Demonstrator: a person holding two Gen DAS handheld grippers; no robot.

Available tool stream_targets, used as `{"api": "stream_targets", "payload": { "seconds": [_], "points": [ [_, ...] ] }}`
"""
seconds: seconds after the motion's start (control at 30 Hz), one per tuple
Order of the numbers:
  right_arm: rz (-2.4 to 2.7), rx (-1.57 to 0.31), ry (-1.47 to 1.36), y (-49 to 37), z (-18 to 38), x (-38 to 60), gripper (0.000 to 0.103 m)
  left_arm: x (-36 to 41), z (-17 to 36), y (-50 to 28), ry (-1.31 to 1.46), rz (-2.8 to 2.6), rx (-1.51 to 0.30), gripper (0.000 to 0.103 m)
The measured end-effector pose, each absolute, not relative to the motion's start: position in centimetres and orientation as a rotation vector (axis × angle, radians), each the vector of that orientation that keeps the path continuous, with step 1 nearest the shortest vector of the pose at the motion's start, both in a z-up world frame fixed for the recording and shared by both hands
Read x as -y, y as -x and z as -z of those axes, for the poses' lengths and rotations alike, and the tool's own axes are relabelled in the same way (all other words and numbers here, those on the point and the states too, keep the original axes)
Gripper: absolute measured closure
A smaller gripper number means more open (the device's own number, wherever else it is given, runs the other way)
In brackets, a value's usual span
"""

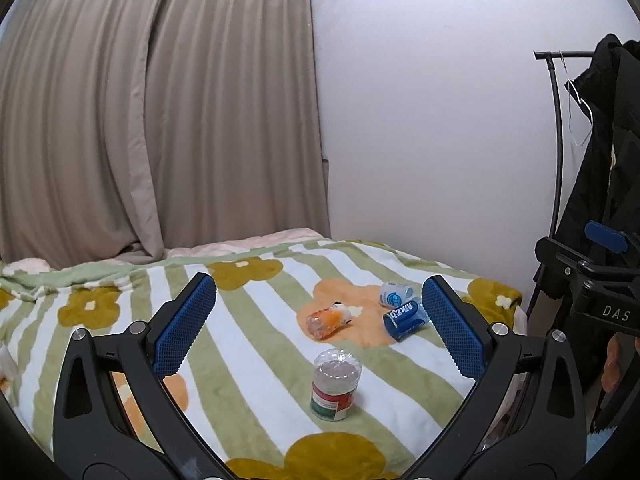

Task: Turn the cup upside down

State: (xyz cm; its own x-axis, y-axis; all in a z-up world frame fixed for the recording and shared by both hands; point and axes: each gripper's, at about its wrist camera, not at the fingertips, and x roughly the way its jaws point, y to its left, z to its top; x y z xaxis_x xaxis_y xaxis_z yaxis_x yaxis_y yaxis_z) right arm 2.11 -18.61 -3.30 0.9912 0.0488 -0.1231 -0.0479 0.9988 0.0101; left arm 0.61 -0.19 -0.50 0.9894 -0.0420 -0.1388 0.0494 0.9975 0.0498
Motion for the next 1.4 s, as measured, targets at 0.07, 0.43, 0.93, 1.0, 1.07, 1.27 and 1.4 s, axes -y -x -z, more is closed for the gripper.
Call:
{"api": "stream_targets", "payload": {
  "seconds": [0.07,0.43,0.93,1.0,1.07,1.27,1.4],
  "points": [
    [-0.05,-0.125,-0.008,-2.1,3.3,18.6,0.001,0.2,0.6,-0.8,-0.06,0.045,-0.144,0.0],
    [-0.043,-0.128,-0.016,-2.0,3.5,18.9,0.001,0.3,0.5,-0.6,-0.048,0.057,-0.139,0.0],
    [-0.041,-0.126,-0.013,-2.0,3.5,18.9,0.001,0.7,0.7,-0.3,-0.04,0.035,-0.115,0.0],
    [-0.039,-0.126,-0.008,-2.0,3.5,19.0,0.001,0.6,0.7,-0.1,-0.038,0.014,-0.108,0.0],
    [-0.038,-0.124,-0.005,-1.9,3.5,19.0,0.001,0.5,0.6,0.0,-0.025,-0.017,-0.095,0.0],
    [-0.039,-0.125,-0.006,-1.9,3.6,19.0,0.001,0.1,0.2,0.4,0.005,-0.047,-0.048,0.0],
    [-0.039,-0.125,-0.007,-1.9,3.6,19.0,0.001,0.3,0.3,0.3,-0.022,-0.057,-0.048,0.0]
  ]
}}
